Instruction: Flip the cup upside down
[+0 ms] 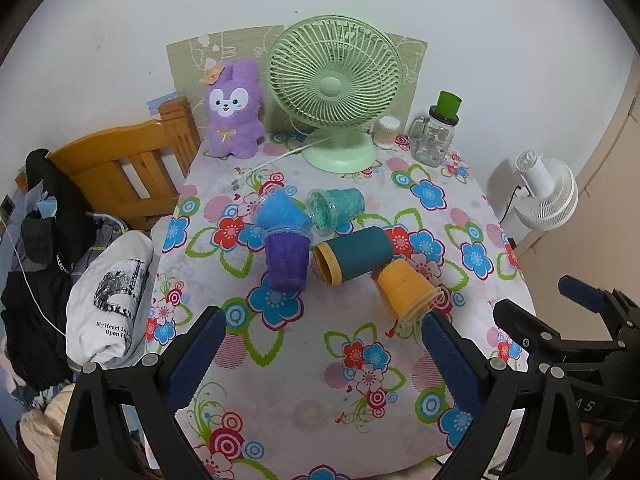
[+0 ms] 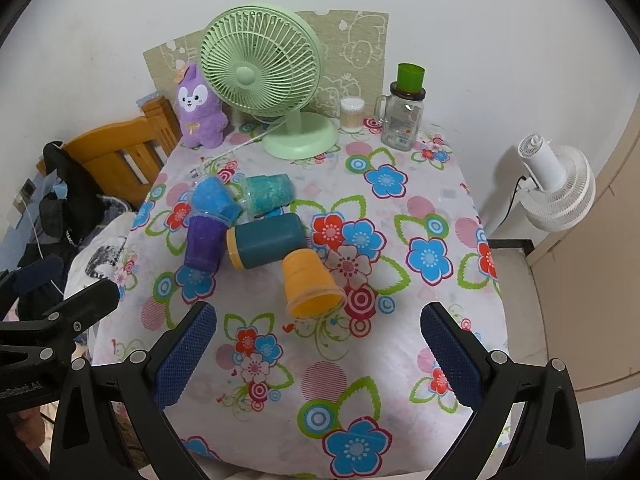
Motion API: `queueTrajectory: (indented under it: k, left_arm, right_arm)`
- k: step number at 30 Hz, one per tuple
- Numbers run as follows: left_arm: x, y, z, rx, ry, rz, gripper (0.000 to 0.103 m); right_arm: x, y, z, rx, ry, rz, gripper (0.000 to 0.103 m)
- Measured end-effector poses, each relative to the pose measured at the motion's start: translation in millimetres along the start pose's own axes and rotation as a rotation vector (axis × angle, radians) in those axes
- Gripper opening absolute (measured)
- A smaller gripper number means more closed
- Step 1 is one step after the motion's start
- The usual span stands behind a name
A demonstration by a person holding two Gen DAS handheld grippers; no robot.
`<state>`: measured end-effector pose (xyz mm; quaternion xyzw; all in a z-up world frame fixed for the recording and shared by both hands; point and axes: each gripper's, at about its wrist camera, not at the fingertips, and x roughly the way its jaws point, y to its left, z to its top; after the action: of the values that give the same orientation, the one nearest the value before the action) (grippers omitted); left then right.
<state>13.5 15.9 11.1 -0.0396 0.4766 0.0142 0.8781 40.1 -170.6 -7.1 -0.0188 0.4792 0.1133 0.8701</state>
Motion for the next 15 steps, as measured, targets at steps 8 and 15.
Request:
queueTrajectory:
  k: [8,15]
  left_arm:
    - [6,7,9,0.047,0.013,-0.005,0.099]
    - [22,11,20,0.134,0.036,-0.034,0.099]
  right_arm:
    - [5,5,6,0.012,0.017,-0.013,0.103]
    - [14,11,17,0.027,0.023,-0.025,0.103]
